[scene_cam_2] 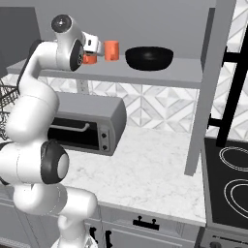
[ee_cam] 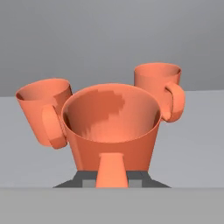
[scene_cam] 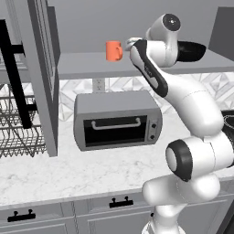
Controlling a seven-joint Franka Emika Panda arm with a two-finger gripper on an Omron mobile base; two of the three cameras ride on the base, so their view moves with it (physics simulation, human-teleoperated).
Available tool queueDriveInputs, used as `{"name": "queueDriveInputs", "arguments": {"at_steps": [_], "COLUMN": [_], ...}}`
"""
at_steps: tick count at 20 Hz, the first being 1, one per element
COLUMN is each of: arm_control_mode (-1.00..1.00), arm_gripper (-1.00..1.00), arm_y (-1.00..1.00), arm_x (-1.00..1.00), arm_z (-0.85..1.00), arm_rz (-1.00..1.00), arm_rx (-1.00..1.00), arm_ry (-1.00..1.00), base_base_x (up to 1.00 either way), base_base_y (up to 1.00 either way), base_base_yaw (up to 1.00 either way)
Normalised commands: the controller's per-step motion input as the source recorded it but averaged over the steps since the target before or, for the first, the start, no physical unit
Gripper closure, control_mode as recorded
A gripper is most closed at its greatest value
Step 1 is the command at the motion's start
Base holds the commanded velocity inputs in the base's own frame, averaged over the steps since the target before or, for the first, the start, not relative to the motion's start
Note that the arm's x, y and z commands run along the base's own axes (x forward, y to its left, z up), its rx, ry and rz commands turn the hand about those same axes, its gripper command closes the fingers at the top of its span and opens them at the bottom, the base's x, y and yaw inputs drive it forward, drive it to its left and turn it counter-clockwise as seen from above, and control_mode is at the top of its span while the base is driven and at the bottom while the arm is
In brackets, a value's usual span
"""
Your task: Gather all objects into one cabinet and sort the glasses and bowls to opposite sides.
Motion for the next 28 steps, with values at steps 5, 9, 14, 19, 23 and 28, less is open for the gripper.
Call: {"name": "queueDriveInputs", "arguments": {"at_steps": [5,9,14,19,23,28], "arm_control_mode": [-1.0,-1.0,-1.0,-1.0,-1.0,-1.0], "arm_gripper": [1.0,1.0,1.0,1.0,-1.0,-1.0], "arm_y": [0.03,0.04,0.0,0.0,0.0,0.0], "arm_x": [0.04,0.0,0.21,0.56,0.54,0.29], "arm_z": [-0.16,-0.31,0.0,0.0,0.0,0.0], "arm_rz": [0.0,0.0,0.0,0.0,0.0,0.0], "arm_rx": [-0.01,-0.01,0.0,0.0,0.0,0.0], "arm_ry": [0.0,-0.03,0.0,0.0,0.0,0.0], "base_base_x": [0.0,0.0,0.0,0.0,0.0,0.0], "base_base_y": [0.0,0.0,0.0,0.0,0.0,0.0], "base_base_yaw": [0.0,0.0,0.0,0.0,0.0,0.0]}}
